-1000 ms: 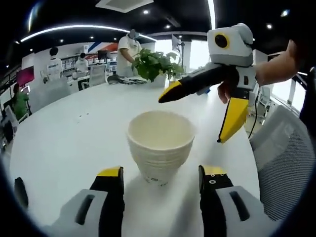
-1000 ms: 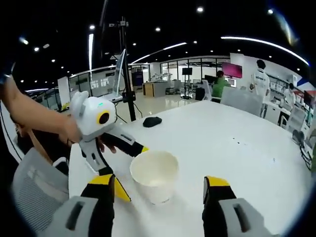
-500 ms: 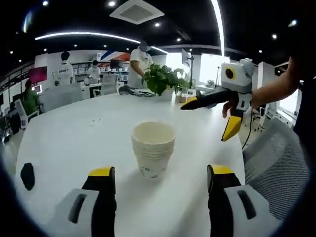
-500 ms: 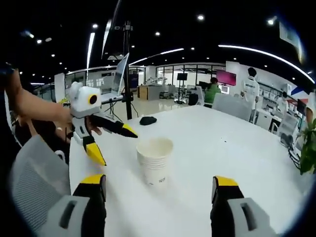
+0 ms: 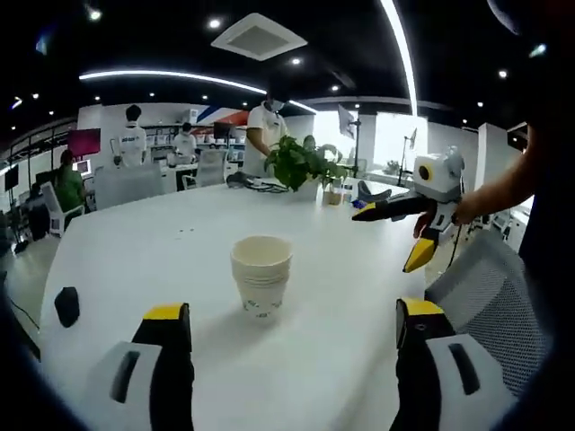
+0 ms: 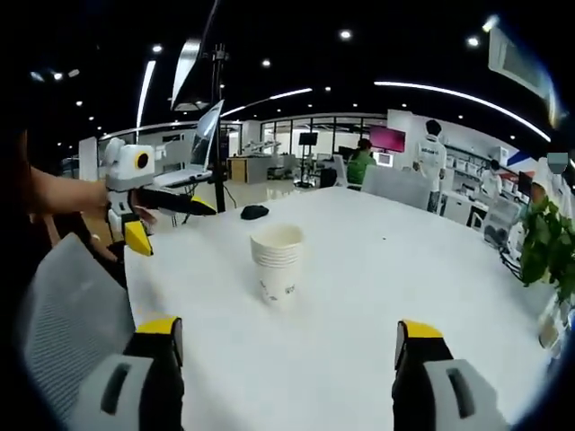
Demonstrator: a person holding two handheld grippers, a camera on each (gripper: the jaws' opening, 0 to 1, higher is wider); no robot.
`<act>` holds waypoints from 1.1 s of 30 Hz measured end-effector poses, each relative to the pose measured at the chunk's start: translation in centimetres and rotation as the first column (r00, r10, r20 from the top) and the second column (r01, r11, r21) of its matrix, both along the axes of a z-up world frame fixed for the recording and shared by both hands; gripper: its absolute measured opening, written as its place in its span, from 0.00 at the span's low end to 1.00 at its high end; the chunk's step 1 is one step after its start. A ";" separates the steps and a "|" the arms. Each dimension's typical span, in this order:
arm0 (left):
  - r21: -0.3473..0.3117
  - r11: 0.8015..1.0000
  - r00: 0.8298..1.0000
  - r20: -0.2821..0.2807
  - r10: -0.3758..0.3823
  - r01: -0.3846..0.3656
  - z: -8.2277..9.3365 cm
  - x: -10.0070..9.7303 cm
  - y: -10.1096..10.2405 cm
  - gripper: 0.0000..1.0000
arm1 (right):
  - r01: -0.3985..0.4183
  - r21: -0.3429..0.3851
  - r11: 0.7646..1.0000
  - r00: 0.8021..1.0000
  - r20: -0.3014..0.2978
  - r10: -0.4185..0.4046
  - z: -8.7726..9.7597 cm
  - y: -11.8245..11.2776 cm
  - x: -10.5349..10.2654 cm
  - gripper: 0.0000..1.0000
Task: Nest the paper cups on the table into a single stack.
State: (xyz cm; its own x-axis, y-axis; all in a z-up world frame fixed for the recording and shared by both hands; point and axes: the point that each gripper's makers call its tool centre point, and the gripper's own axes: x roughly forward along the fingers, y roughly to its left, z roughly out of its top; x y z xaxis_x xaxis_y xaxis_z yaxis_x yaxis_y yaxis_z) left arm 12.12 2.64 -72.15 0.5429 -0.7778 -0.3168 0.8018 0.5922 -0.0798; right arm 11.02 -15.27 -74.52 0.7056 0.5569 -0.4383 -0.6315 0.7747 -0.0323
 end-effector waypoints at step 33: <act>0.003 0.992 0.992 0.007 0.123 -0.123 -0.4 -4.8 3.4 0.99 | 0.031 0.037 0.999 0.999 -0.028 -0.029 -1.5 -1.4 -4.8 1.00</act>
State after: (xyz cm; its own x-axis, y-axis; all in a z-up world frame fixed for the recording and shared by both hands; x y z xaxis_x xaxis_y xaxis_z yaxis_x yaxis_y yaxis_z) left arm 7.29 6.01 -72.52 0.6363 -0.7038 -0.3159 0.7234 0.6866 -0.0726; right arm 6.18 -16.70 -76.01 0.7101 0.5521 -0.4369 -0.6082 0.7936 0.0143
